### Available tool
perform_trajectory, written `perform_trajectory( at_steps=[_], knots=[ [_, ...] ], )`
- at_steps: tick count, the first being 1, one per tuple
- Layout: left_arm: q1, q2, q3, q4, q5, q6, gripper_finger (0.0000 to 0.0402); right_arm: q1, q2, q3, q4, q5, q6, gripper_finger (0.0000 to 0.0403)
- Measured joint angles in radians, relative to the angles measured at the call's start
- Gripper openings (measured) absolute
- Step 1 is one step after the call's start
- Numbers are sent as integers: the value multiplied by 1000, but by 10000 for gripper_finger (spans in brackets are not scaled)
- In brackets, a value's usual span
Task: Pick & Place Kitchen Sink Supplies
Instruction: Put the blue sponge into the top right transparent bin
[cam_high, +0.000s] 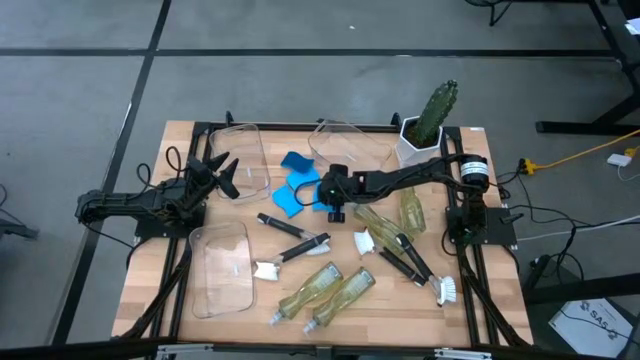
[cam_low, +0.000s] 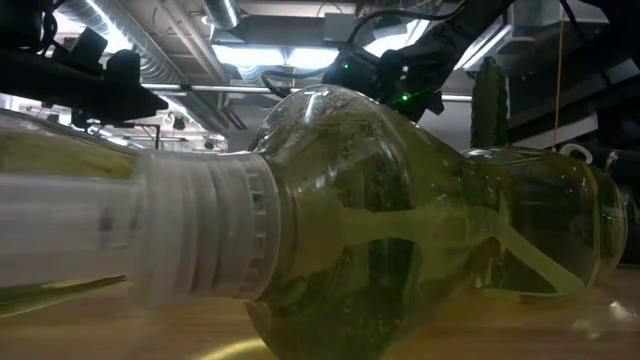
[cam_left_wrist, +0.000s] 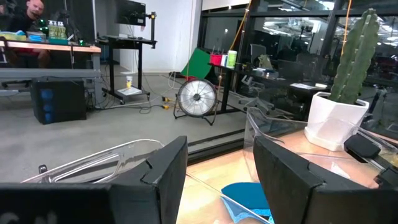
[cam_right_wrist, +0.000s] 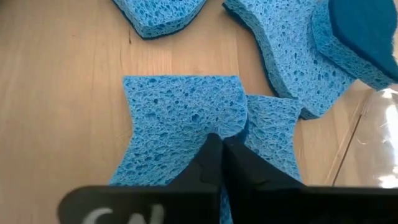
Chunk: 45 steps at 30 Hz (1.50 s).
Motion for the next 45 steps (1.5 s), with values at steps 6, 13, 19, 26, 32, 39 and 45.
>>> perform_trajectory(
  at_steps=[6,13,19,26,32,39,45],
  knots=[
    [0,0,0,0,0,0,180,0,3,63,-39,-2,-7,9],
    [0,0,0,0,0,0,180,0,3,141,-59,-2,-36,5],
    [0,0,0,0,0,0,180,-1,3,202,-27,0,-43,3],
    [0,0,0,0,0,0,180,-4,-4,237,-20,141,-76,2],
    [0,0,0,0,0,0,180,-43,-89,247,-63,68,-79,4],
    [0,0,0,0,0,0,180,-150,-171,247,-147,69,-7,4],
    [0,0,0,0,0,0,180,-249,-176,224,-173,69,29,4]
  ],
)
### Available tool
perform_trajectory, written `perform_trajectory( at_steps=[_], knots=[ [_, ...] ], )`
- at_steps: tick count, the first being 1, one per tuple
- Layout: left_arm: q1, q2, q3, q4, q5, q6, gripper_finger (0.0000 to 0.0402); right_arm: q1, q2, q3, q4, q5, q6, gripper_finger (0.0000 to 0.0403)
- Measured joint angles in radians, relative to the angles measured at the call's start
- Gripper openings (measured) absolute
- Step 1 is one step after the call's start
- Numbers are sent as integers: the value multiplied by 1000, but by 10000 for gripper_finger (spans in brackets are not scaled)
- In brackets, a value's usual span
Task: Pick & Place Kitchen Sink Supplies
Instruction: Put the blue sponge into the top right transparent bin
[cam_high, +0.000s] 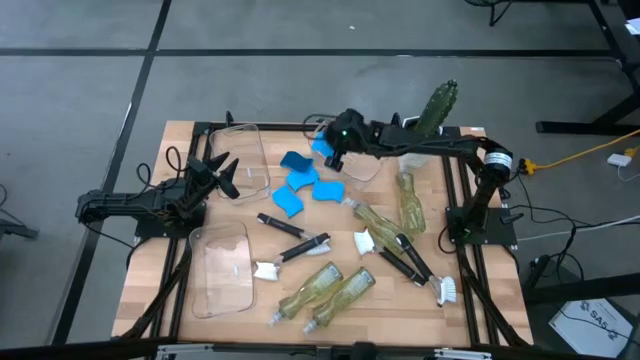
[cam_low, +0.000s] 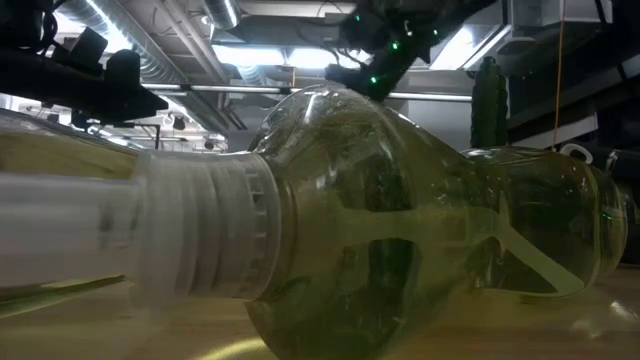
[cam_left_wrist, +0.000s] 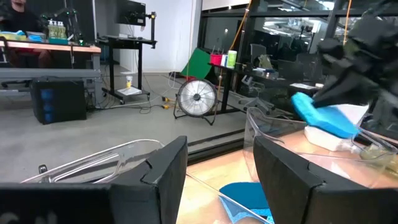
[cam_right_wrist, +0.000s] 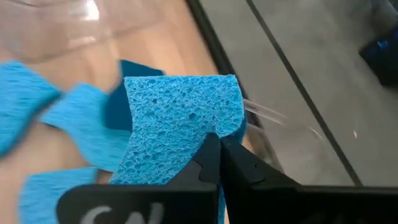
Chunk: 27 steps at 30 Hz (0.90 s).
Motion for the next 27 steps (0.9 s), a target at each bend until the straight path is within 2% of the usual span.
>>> perform_trajectory(
  at_steps=[4,7,15,22,27],
  knots=[
    [0,0,0,0,0,0,180,-69,-1,-55,17,-1,63,5],
    [0,0,0,0,0,0,180,-103,-1,-121,95,3,96,5],
    [0,0,0,0,0,0,180,-122,0,-261,210,0,128,5],
    [0,0,0,0,0,0,180,-123,0,-301,231,8,123,11],
    [0,0,0,0,0,0,180,-123,0,-301,233,7,93,40]
  ],
)
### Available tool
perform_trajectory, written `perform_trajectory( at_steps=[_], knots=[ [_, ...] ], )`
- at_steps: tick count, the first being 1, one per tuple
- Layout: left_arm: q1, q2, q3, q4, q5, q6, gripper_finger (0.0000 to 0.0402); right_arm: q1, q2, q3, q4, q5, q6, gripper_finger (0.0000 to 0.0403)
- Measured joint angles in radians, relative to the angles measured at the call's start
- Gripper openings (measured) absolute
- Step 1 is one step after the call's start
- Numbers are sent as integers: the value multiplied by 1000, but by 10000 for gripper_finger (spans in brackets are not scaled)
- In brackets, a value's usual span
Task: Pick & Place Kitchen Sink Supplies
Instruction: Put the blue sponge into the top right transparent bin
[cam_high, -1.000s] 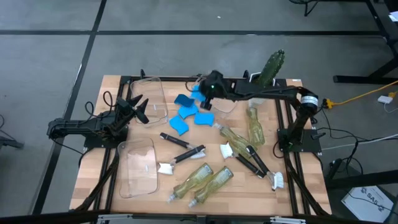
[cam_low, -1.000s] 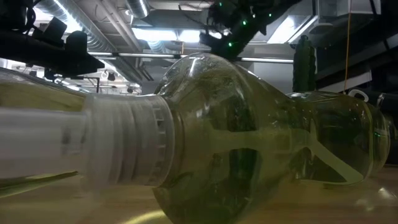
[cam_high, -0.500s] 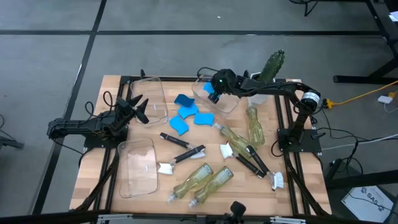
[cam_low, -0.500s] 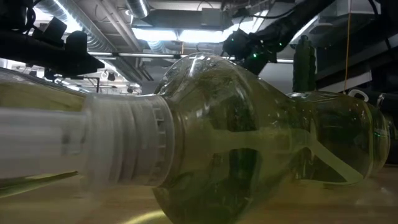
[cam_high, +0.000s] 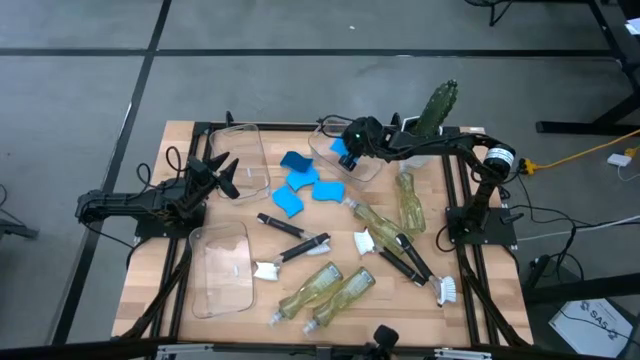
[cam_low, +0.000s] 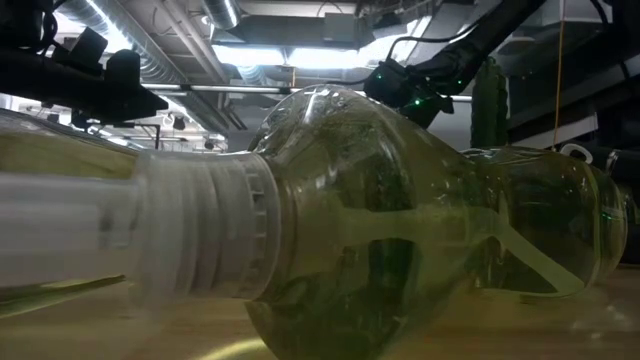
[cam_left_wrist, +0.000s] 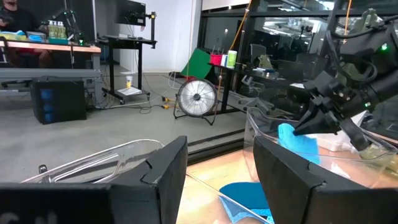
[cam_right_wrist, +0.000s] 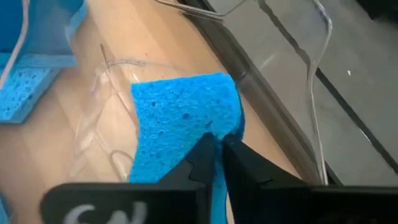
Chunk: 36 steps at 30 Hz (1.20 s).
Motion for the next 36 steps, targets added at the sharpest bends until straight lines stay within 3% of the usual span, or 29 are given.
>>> perform_trajectory(
  at_steps=[15,18,25,36],
  knots=[
    [0,0,0,0,0,0,180,12,0,60,3,-23,-108,197],
    [0,0,0,0,0,0,180,51,0,102,3,-37,-183,208],
    [0,0,0,0,0,0,180,164,0,135,41,-181,-362,211],
    [0,0,0,0,0,0,180,272,98,136,236,-190,-516,211]
  ],
)
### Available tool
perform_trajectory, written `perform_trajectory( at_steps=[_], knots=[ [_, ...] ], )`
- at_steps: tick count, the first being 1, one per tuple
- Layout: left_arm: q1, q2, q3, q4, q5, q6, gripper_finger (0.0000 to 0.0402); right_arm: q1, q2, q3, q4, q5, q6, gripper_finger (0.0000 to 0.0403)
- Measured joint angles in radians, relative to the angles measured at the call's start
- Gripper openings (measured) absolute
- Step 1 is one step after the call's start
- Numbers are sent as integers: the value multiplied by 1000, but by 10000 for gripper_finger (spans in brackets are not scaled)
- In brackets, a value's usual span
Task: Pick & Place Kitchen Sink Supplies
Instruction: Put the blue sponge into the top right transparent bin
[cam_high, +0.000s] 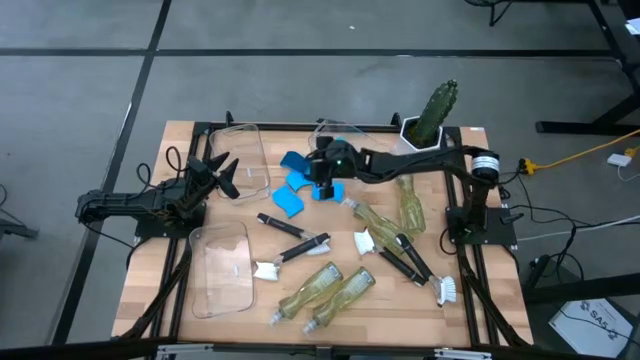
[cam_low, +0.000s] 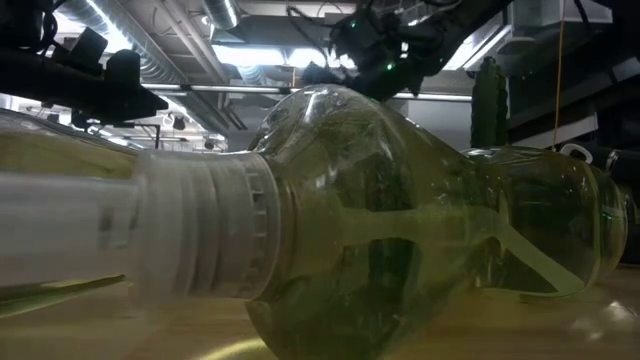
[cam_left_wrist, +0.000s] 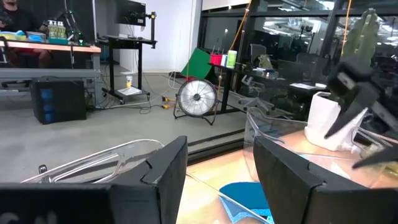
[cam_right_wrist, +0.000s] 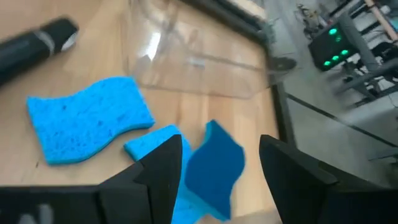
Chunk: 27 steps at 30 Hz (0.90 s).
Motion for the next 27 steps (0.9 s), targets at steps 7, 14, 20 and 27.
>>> perform_trajectory(
  at_steps=[7,14,20,27],
  knots=[
    [0,0,0,0,0,0,180,4,67,1,16,0,-7,211],
    [0,0,0,0,0,0,180,3,143,84,-34,0,-1,211],
    [0,0,0,0,0,0,180,-6,241,261,-257,71,5,211],
    [0,0,0,0,0,0,180,-12,356,441,-462,150,8,211]
  ],
)
